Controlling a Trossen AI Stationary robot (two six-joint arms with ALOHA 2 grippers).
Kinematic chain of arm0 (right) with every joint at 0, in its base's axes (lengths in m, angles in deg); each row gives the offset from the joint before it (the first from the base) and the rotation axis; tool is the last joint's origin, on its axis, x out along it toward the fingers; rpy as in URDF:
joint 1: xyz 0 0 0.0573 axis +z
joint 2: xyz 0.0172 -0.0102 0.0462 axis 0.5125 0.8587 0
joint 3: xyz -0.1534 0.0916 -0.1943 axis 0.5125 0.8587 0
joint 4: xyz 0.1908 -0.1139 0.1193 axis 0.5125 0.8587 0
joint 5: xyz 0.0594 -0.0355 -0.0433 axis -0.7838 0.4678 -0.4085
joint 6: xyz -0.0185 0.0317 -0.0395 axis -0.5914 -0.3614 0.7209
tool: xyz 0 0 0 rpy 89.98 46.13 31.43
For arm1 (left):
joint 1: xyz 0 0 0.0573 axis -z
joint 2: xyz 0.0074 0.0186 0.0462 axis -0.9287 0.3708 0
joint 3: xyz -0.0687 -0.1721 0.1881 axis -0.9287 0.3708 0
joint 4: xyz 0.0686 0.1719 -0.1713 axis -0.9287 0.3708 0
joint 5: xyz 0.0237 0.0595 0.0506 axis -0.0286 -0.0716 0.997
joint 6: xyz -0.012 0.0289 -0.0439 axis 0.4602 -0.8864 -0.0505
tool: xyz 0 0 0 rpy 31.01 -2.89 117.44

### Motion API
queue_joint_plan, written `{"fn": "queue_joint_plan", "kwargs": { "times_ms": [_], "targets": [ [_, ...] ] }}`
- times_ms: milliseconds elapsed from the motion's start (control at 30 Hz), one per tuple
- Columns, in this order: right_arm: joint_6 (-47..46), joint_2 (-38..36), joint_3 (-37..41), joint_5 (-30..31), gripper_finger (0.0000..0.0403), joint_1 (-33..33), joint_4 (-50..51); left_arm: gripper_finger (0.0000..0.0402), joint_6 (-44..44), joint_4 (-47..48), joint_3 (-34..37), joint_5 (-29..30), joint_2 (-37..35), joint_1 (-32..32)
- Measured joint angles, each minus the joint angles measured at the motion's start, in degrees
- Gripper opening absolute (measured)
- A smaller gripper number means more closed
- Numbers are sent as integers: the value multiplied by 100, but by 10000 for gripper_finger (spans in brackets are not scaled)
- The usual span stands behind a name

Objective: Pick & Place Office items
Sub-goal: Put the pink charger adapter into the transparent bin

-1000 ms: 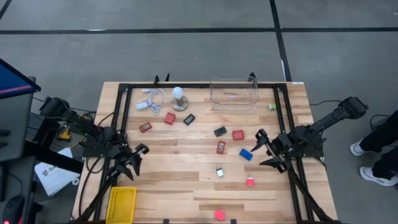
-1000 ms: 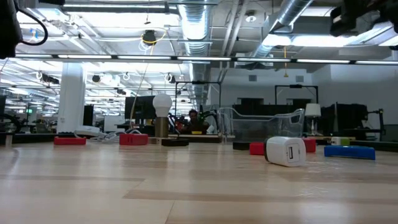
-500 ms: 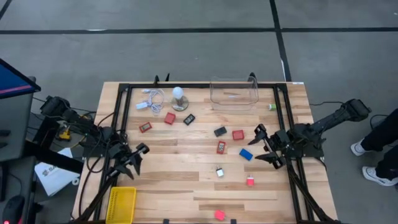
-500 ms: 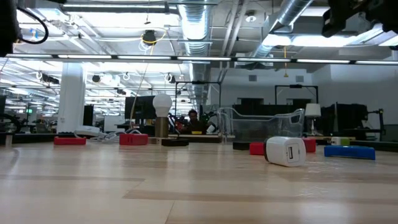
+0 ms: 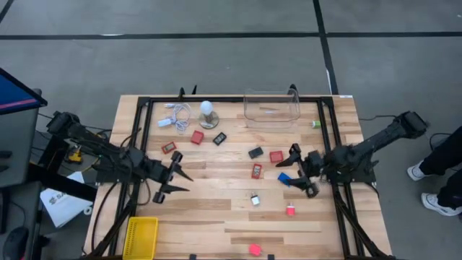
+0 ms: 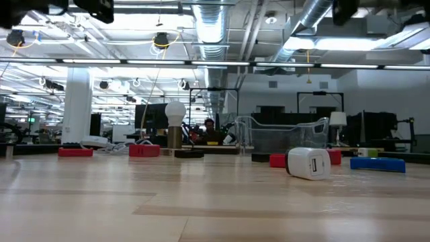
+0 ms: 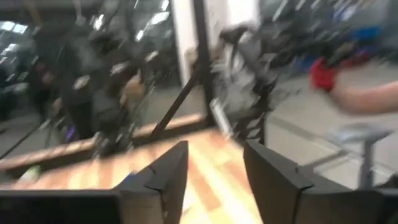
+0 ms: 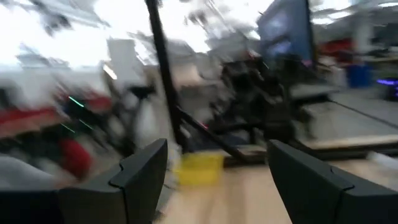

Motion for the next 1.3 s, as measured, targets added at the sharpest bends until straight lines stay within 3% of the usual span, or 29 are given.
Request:
{"fn": "queue_joint_plan", "kwargs": {
  "times_ms": [133,200,433,600,900,1167,1300],
  "targets": [
    [268,958,-1774,2234,269,556,2750,218,-239,288,-236,275,52,309],
    [-10,1517,-2681,2893,269,711,4092,240,-432,272,-289,531,40,514],
    [-1895,3281,-5350,3047,269,802,8146,286,-1285,297,-291,2584,-23,1357],
    [-4061,4319,-6336,2705,269,686,10716,300,-1465,329,-426,3292,-51,1832],
    [-6897,5204,-6195,1881,269,1068,11484,302,-1886,339,-593,4271,-47,2733],
    [-9036,5179,-6024,1876,269,1800,11028,306,-1914,176,-593,4409,-94,2915],
    [-9378,5069,-6024,1863,269,1937,10878,309,-1888,160,-595,4419,-160,2915]
  ]
}}
